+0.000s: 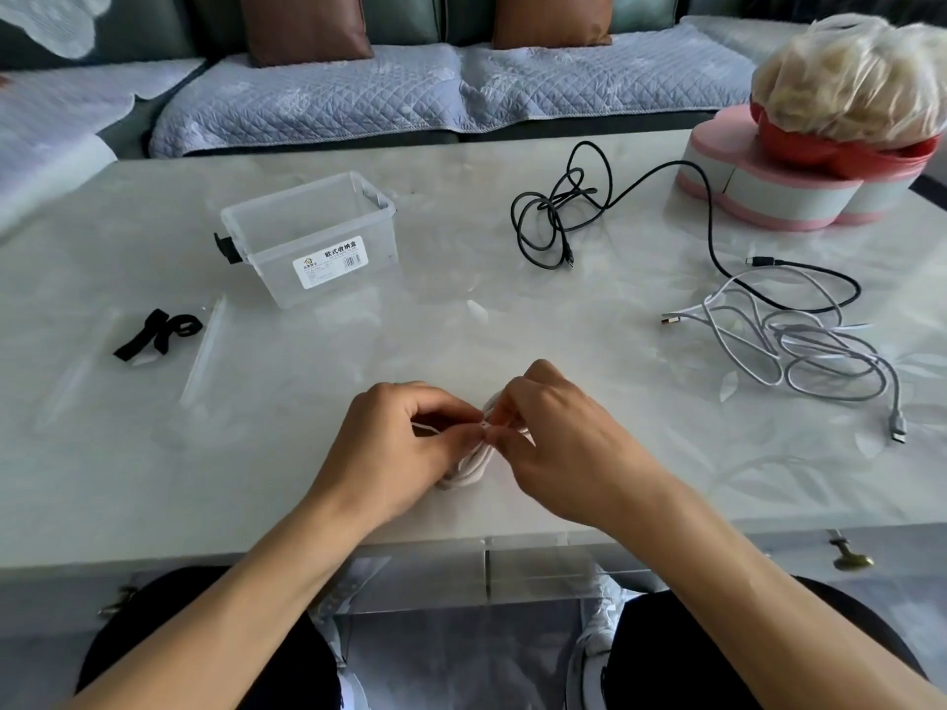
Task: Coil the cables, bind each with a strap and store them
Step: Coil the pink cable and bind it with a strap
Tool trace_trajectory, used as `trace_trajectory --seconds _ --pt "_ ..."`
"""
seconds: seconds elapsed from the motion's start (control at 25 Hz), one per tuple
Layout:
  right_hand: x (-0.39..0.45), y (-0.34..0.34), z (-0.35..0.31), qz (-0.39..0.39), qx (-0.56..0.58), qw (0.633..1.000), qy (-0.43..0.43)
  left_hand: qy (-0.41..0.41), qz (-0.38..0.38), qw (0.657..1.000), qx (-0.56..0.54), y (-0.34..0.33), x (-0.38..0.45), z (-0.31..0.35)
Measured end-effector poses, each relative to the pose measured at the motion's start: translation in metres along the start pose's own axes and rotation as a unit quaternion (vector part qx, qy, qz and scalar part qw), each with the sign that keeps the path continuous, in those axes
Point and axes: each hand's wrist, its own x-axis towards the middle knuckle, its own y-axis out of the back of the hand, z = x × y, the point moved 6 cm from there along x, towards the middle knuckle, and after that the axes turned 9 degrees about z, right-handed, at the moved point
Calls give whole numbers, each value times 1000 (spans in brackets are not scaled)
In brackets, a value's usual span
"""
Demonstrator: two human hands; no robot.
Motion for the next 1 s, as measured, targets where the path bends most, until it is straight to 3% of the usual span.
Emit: trace_trajectory --seconds 0.2,0.48,0.56,0.68,0.8,0.92,1.0 --pt "-21 -4 -9 76 14 996 -32 -57 -98 993 23 2 -4 6" --pt "0 9 4 45 47 998 5 -122 -75 988 52 6 -12 8" --pt "1 9 6 58 106 992 -27 -133 -64 987 61 7 -14 10" --pt "2 4 10 48 194 973 -115 -98 -49 993 45 9 -12 6" --pt "7 0 10 13 177 973 -147 -21 -42 999 -8 7 -9 1" --pt "7 -2 10 -27 151 984 -96 15 -25 999 -29 4 -11 -1" --pt "7 -2 10 -8 156 987 -31 29 -25 999 -38 3 -12 -4"
